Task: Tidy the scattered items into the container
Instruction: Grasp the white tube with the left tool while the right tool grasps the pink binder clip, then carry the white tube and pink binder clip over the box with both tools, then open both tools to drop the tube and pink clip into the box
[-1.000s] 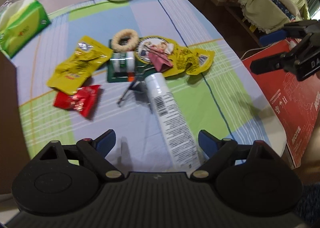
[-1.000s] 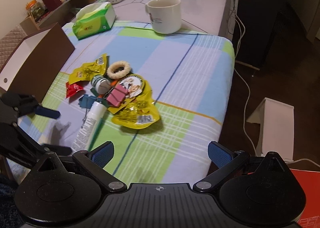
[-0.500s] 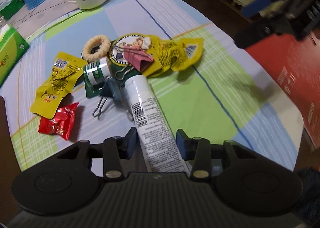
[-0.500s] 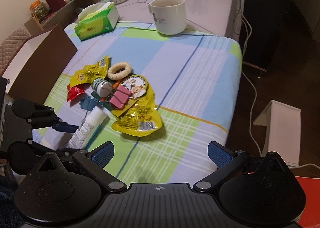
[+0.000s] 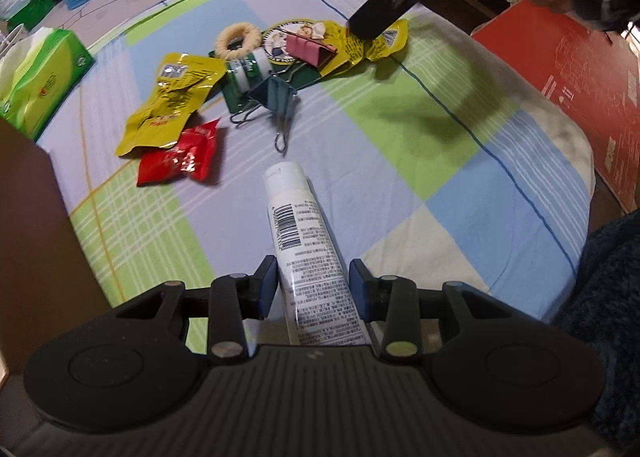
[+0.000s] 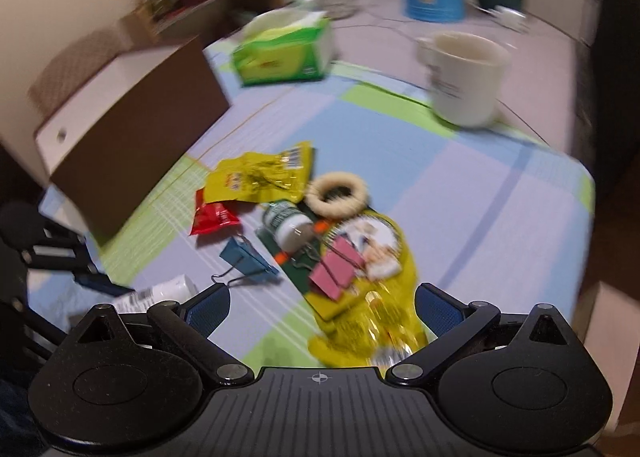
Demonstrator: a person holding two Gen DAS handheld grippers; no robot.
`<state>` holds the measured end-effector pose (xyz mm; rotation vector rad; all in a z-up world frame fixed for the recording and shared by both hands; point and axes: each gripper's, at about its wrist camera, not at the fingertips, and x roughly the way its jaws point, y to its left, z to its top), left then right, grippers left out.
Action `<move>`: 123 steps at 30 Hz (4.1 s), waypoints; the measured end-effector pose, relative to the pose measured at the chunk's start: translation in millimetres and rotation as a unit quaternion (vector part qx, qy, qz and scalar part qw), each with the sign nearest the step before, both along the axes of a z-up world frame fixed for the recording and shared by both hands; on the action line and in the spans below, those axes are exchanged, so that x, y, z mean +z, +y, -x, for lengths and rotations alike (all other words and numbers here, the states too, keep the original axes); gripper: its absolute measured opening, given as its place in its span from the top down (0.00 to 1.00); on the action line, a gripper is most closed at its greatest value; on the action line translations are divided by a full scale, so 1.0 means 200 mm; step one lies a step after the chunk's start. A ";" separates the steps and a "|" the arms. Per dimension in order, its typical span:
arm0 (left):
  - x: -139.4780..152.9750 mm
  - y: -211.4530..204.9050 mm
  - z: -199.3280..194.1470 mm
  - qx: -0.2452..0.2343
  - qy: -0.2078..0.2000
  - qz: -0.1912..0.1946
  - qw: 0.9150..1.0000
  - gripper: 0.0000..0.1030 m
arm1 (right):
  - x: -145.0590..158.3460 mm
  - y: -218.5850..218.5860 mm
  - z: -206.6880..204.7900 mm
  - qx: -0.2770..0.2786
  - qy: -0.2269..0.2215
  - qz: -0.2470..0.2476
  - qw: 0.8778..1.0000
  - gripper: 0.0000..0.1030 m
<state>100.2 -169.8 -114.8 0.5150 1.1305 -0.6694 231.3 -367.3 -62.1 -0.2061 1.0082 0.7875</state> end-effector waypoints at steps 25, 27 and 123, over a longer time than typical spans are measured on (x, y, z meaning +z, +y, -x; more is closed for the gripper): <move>-0.08 0.05 -0.11 0.041 0.014 0.010 0.999 0.55 | -0.21 0.22 -0.21 0.283 -0.016 0.097 0.954 0.56; -0.08 0.05 -0.12 0.038 0.013 0.012 0.999 0.68 | -0.20 0.23 -0.20 0.283 -0.018 0.100 0.954 0.59; 0.23 1.35 -0.66 -0.173 -0.054 -0.103 0.978 0.73 | 0.10 1.85 -0.33 0.260 -0.028 0.113 0.959 0.60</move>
